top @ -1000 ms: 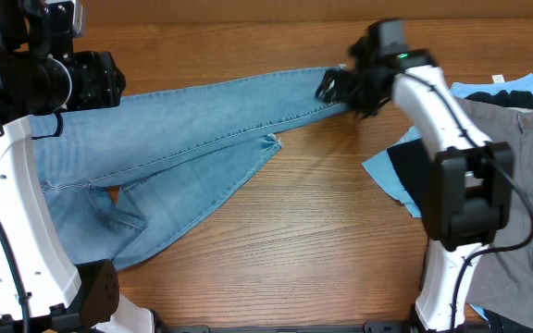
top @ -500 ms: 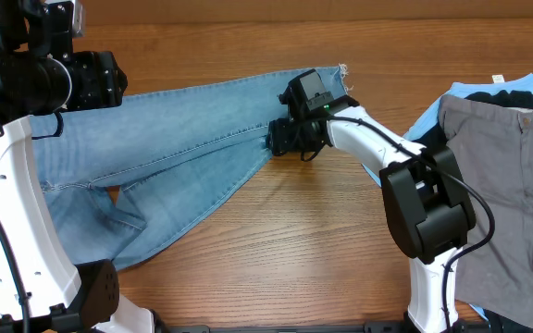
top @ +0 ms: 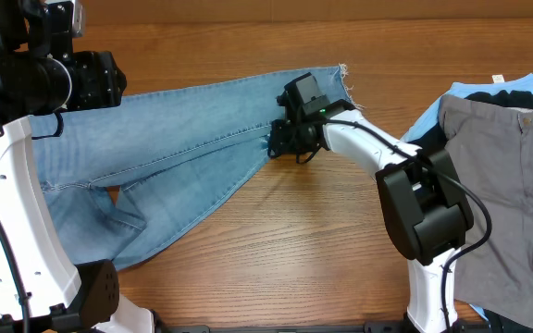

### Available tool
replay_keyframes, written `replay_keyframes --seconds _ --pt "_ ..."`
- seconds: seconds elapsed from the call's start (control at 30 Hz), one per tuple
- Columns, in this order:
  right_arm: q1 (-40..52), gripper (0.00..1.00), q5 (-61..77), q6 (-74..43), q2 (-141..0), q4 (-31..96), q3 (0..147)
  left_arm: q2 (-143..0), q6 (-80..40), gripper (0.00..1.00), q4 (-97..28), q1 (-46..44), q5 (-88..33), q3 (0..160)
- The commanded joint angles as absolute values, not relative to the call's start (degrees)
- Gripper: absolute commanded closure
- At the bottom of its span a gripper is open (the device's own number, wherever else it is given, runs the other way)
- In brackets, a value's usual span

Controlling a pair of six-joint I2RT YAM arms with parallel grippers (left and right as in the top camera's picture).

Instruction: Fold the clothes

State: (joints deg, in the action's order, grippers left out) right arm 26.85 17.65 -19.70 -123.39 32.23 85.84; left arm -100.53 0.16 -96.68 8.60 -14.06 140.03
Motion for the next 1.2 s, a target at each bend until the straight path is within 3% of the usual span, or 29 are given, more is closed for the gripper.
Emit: replay_keyframes --seconds 0.0,0.27,0.47,0.73,1.17 --pt "27.97 0.96 14.33 -19.99 -123.7 32.64 85.49 -100.42 -0.19 0.33 -96.79 8.21 -14.7 140.31" --pt "23.35 0.96 -0.19 -19.09 -116.66 45.6 89.34 -100.36 -0.19 0.33 -96.79 8.21 -15.03 140.31" --pt "19.22 0.96 6.0 -16.25 -108.92 48.25 89.34 -100.36 -0.19 0.33 -96.79 8.21 -15.03 140.31" --pt "20.43 0.56 13.8 -17.65 -115.0 45.23 88.64 -100.36 -0.14 0.29 -96.79 8.21 -14.83 140.31" --pt "25.54 0.54 18.35 -21.76 -129.19 36.23 88.33 -100.38 0.08 0.25 -96.79 8.21 -14.81 140.31"
